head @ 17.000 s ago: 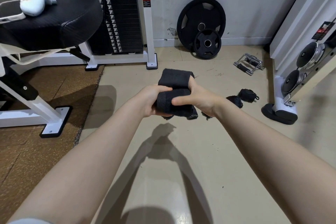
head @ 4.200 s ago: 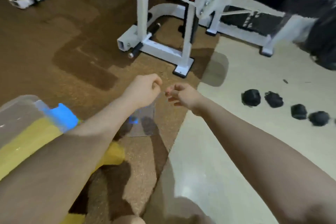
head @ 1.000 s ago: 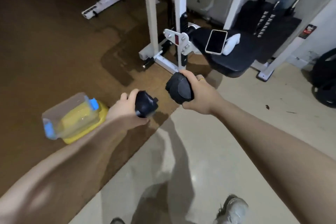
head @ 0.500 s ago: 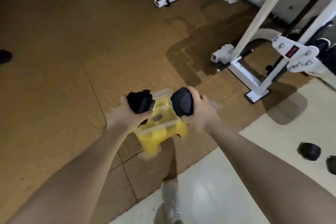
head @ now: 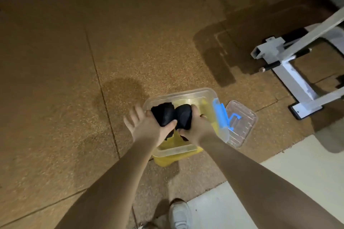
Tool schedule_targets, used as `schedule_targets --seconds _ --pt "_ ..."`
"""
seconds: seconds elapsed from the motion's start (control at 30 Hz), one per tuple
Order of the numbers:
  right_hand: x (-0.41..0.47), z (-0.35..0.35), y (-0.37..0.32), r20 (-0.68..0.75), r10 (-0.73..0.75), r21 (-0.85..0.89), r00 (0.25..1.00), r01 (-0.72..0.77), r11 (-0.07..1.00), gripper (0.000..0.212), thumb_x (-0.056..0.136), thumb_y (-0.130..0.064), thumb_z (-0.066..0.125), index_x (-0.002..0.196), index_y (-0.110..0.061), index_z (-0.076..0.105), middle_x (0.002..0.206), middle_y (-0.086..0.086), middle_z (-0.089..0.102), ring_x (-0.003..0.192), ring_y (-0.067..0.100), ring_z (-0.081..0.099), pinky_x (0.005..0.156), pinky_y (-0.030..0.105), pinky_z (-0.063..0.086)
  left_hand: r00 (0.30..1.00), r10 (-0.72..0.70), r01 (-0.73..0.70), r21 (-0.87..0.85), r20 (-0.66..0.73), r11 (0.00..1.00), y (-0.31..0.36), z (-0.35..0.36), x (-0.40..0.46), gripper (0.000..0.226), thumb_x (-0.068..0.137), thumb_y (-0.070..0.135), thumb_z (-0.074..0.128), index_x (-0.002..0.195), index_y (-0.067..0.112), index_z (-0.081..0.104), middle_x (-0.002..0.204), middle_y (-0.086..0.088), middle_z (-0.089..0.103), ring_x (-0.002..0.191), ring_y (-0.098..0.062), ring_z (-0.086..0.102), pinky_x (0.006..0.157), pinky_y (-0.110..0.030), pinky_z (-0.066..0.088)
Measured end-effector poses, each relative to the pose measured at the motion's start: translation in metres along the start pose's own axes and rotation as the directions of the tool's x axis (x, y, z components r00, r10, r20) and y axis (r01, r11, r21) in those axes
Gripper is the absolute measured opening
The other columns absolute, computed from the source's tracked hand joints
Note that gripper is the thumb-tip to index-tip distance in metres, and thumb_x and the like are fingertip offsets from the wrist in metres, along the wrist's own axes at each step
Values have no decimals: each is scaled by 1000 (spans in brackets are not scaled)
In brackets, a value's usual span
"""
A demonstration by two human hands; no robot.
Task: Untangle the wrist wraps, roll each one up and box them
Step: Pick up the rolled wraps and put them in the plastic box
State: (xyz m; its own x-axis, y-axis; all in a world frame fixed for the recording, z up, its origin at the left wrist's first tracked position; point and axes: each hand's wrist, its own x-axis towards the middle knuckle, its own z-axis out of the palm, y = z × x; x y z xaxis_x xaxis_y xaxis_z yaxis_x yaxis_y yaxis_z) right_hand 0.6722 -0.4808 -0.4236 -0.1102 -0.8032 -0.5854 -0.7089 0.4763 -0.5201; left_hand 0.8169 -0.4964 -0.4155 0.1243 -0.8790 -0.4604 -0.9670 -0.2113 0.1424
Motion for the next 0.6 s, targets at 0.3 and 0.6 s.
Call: schedule_targets --seconds 0.3,0.6 --pt "69 41 17 75 81 184 994 -94 978 94 93 -30 57 149 -27 -19 154 14 16 123 31 47 92 29 35 984 60 -95 -202 -169 975 -4 34 53 59 97 42 45 144 16 22 156 -15 3 123 -44 40 84 -45 47" --pt "80 20 2 184 116 -102 976 -99 990 77 95 -19 41 150 -33 -10 150 17 29 132 35 37 102 40 37 995 -9 -24 -315 -104 949 -16 41 41 80 91 1 43 152 22 -4 132 -17 28 68 -22 48 52 -26 36"
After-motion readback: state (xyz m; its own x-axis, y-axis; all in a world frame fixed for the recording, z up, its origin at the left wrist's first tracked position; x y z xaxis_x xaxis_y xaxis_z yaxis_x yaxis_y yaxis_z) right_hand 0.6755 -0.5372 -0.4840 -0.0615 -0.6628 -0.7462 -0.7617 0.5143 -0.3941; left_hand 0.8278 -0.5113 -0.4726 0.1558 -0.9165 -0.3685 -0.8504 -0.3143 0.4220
